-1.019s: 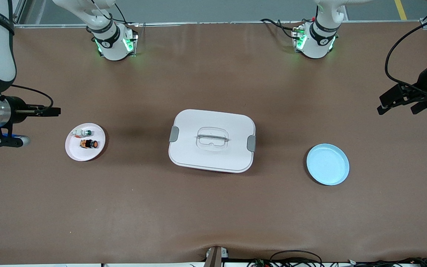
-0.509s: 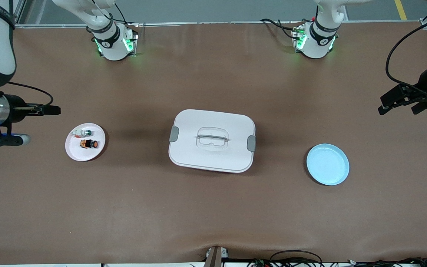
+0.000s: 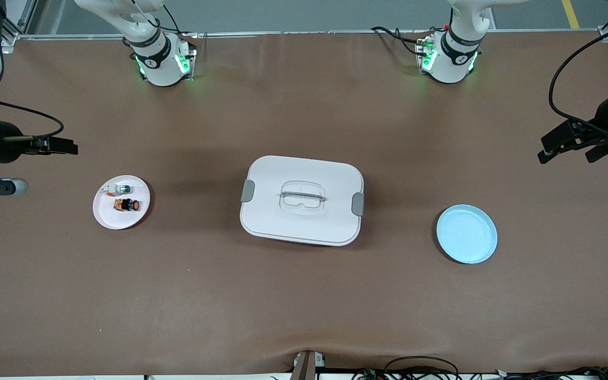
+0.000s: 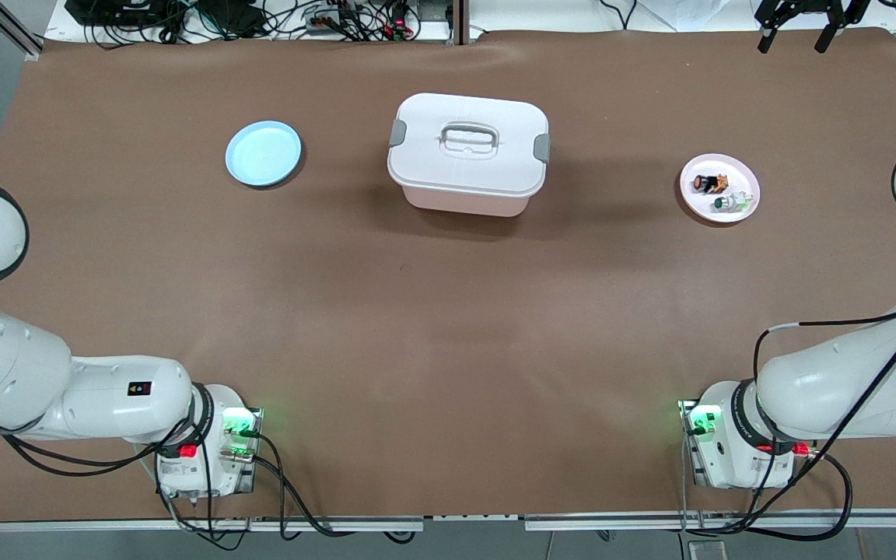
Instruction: Transfer orange switch to right arm and place
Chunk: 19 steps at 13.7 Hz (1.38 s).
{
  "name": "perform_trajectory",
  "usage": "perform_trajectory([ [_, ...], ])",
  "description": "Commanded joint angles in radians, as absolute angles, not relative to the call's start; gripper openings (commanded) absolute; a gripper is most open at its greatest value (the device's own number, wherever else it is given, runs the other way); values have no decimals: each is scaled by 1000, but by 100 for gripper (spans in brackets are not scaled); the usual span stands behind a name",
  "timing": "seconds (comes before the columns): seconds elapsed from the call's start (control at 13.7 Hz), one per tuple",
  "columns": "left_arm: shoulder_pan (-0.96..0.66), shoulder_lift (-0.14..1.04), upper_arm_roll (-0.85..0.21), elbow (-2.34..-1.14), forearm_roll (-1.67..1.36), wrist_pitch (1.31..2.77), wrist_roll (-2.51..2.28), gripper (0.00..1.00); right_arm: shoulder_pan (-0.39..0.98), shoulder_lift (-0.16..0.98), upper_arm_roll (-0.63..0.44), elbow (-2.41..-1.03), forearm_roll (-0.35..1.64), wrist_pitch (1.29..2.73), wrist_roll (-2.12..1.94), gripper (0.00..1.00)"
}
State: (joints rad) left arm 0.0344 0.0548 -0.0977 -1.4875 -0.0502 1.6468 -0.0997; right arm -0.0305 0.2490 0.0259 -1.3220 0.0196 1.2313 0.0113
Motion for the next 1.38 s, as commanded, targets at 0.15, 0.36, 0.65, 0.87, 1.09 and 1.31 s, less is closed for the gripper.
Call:
perform_trajectory([
  [0.15, 35, 46, -89, -1479, -28, 1632, -72, 100, -40, 207, 20, -1328, 86, 1216, 9, 100],
  [0.36, 37, 40, -90, -1483, -28, 1632, -51, 100, -35, 210, 20, -1327, 75, 1210, 43, 100],
  [0.65, 37, 20, -95, -1514, -11, 1640, -51, 100, -38, 199, 20, -1342, 66, 1172, 52, 100],
  [0.87, 37, -5, -100, -1551, 0, 1664, -51, 100, -55, 178, 18, -1362, 81, 1219, 52, 100],
  [1.09, 37, -3, -100, -1546, 0, 1655, -60, 100, -52, 123, 20, -1426, 83, 1285, 52, 100],
  [1.31, 34, 2, -100, -1543, 0, 1646, -61, 100, -54, 69, 20, -1516, 83, 1356, 51, 100],
])
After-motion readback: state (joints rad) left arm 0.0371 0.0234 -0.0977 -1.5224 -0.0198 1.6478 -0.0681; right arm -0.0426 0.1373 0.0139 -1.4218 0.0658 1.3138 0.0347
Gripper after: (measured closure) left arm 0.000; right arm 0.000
